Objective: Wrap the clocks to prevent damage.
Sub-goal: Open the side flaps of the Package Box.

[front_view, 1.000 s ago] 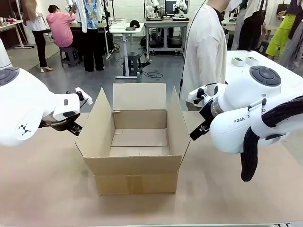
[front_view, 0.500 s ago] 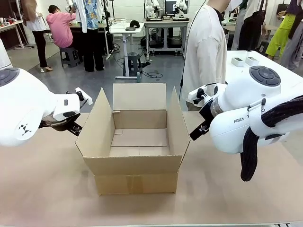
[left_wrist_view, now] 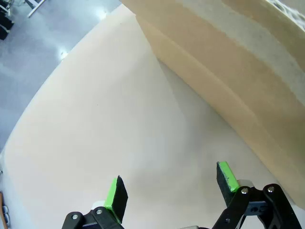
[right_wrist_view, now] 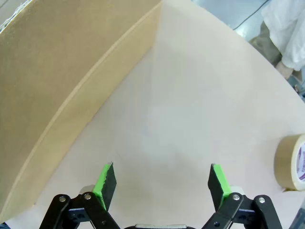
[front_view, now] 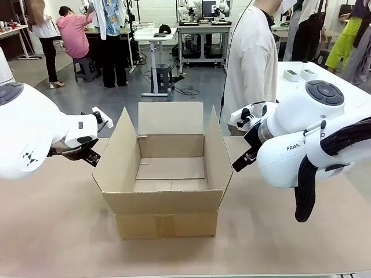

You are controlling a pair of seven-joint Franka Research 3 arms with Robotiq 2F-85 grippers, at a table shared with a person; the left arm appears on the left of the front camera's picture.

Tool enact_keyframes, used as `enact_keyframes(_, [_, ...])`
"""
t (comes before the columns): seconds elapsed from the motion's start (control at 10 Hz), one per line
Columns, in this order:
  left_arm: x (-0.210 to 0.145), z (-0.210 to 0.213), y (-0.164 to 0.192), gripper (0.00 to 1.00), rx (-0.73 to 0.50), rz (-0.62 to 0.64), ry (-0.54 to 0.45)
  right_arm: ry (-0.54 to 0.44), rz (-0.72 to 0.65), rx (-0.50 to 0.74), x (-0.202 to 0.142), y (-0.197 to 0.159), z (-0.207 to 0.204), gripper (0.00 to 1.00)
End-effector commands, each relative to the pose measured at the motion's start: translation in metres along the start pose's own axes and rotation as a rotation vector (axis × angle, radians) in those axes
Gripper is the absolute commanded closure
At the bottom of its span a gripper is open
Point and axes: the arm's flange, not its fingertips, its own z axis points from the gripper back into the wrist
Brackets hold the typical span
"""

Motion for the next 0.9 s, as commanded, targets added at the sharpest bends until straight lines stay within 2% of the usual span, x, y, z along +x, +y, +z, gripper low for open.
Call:
enact_keyframes(0.0, [0.002,0.041,-0.001,0.0,0.039,-0.05,0.022,0.03,0.096,-0.006,0.008,0.004,0.036,0.0])
enact_keyframes(0.2, [-0.009,0.132,0.016,0.0,-0.078,-0.167,0.008,0.022,0.206,-0.001,0.005,-0.001,0.127,0.0])
enact_keyframes(0.4, [-0.028,0.2,0.014,0.0,-0.079,-0.261,-0.019,-0.001,0.244,0.007,-0.006,0.0,0.205,0.0])
enact_keyframes(0.6, [-0.035,0.242,0.019,0.0,-0.052,-0.265,-0.036,-0.067,0.235,-0.049,-0.009,0.01,0.269,0.0])
enact_keyframes(0.7, [-0.035,0.25,0.021,0.0,-0.043,-0.274,-0.064,-0.069,0.239,-0.064,-0.01,0.01,0.275,0.0])
enact_keyframes(0.8, [-0.031,0.249,0.027,0.21,-0.074,-0.295,-0.096,-0.064,0.254,-0.049,-0.011,0.007,0.268,0.16])
